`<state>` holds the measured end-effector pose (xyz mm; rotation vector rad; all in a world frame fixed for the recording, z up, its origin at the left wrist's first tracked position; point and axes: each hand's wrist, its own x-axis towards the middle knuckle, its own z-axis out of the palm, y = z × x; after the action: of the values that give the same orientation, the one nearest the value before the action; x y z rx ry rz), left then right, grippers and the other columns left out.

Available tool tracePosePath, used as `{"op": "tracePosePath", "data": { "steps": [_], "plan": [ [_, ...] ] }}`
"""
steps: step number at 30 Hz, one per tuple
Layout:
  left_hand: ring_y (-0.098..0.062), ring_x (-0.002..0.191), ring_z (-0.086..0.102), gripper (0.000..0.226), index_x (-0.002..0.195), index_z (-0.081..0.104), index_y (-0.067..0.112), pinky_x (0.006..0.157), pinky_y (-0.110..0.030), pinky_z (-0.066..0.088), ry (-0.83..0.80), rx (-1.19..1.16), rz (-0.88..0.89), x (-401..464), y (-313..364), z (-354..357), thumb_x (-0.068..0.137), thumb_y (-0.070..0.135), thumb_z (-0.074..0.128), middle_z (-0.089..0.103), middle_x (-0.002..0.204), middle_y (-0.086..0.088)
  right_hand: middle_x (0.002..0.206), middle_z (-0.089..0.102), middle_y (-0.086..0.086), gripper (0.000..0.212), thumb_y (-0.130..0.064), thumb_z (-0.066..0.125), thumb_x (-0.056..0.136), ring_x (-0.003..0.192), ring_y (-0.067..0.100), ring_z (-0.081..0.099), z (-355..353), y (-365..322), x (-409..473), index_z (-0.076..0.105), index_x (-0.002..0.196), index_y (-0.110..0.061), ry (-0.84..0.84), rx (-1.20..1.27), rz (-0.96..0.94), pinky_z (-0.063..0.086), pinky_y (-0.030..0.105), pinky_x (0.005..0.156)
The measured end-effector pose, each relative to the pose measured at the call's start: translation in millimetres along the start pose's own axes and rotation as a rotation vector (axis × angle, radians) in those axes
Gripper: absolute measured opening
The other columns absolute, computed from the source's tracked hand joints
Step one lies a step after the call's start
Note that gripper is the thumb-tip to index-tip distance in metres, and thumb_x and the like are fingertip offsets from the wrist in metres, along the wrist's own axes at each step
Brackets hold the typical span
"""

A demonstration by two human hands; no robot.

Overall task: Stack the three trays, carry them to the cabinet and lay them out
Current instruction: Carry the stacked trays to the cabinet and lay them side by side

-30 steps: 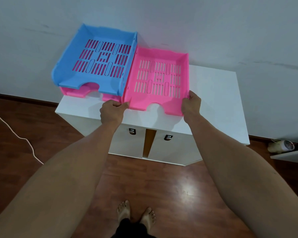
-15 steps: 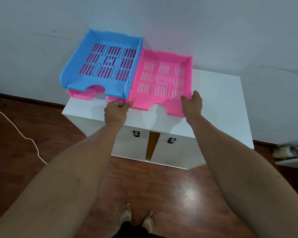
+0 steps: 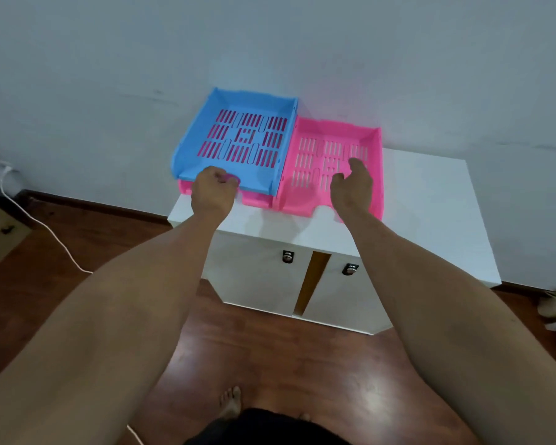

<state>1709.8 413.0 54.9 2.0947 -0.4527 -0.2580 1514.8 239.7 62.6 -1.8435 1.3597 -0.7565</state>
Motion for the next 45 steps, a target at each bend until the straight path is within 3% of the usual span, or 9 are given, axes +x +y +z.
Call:
{"op": "tracePosePath", "data": {
  "steps": [11,13,15,17,20,24,36,41,45],
  "plan": [
    [-0.039,0.129,0.053,0.054,0.141,0.055,0.011,0.103,-0.051,0.046,0.075,0.311,0.162,82,-22,-51,0.089,0.024,0.064,0.062,0.137,-0.015,0.156,0.046,0.012,0.058,-0.017,0.056,0.1,0.137,0.026,0.051,76,-65,-24,0.038,0.154,-0.005,-0.172,0.113,0.018,0.043,0.034,0.108],
    [-0.041,0.125,0.056,0.05,0.136,0.055,0.008,0.101,-0.05,0.047,0.046,0.299,0.149,92,-28,-57,0.089,0.021,0.063,0.064,0.133,-0.016,0.136,0.06,0.008,0.044,-0.016,0.056,0.1,0.118,0.023,0.062,89,-67,-26,0.051,0.142,-0.005,-0.175,0.136,0.05,0.053,0.026,0.092],
    [-0.04,0.119,0.061,0.046,0.135,0.053,0.005,0.099,-0.048,0.05,-0.011,0.262,0.118,100,-35,-61,0.091,0.016,0.061,0.065,0.13,-0.018,0.094,0.062,-0.004,0.011,-0.009,0.055,0.099,0.081,0.012,0.064,100,-67,-29,0.061,0.101,-0.018,-0.179,0.133,0.038,0.05,0.01,0.058],
    [-0.041,0.107,0.067,0.036,0.125,0.054,0.007,0.092,-0.047,0.057,-0.066,0.225,0.108,108,-44,-63,0.089,0.013,0.056,0.068,0.121,-0.018,0.091,0.065,-0.002,0.008,-0.007,0.055,0.097,0.074,0.005,0.063,111,-64,-28,0.058,0.095,-0.014,-0.173,0.113,0.032,0.045,0.007,0.045],
    [-0.041,0.1,0.068,0.034,0.115,0.058,0.008,0.082,-0.047,0.06,-0.139,0.196,0.109,119,-56,-65,0.083,0.005,0.047,0.07,0.111,-0.018,0.106,0.07,0.006,0.028,0.0,0.05,0.092,0.075,0.001,0.062,121,-63,-29,0.063,0.117,-0.005,-0.169,0.087,0.056,0.046,0.008,0.043],
    [-0.039,0.101,0.068,0.044,0.121,0.063,0.005,0.081,-0.046,0.061,-0.153,0.168,0.129,120,-58,-70,0.082,0.002,0.043,0.071,0.112,-0.019,0.095,0.069,0.007,0.044,0.011,0.038,0.087,0.064,0.006,0.058,125,-70,-32,0.068,0.116,-0.005,-0.124,0.098,0.082,0.042,0.012,0.039],
    [-0.037,0.101,0.068,0.042,0.122,0.064,0.005,0.074,-0.037,0.057,-0.14,0.074,0.24,89,-24,-62,0.087,-0.006,0.043,0.07,0.115,-0.018,0.072,0.059,-0.005,0.049,0.017,0.033,0.084,0.058,0.008,0.051,74,-78,-47,0.07,0.106,-0.005,0.039,0.226,0.106,0.036,0.008,0.036],
    [-0.025,0.094,0.064,0.044,0.123,0.064,0.005,0.061,-0.019,0.049,-0.197,0.007,0.284,52,12,-32,0.088,-0.011,0.043,0.069,0.11,-0.01,0.079,0.065,-0.001,0.051,0.013,0.031,0.081,0.069,0.019,0.058,18,-58,-44,0.07,0.103,-0.013,0.1,0.236,0.114,0.043,0.02,0.049],
    [-0.025,0.095,0.067,0.047,0.12,0.066,0.006,0.059,-0.022,0.052,-0.222,-0.04,0.305,22,40,7,0.086,-0.014,0.041,0.07,0.111,-0.009,0.079,0.062,-0.002,0.052,0.013,0.03,0.083,0.062,0.012,0.054,-37,-33,-39,0.068,0.107,-0.015,0.118,0.223,0.105,0.037,0.009,0.039]
  ]
}}
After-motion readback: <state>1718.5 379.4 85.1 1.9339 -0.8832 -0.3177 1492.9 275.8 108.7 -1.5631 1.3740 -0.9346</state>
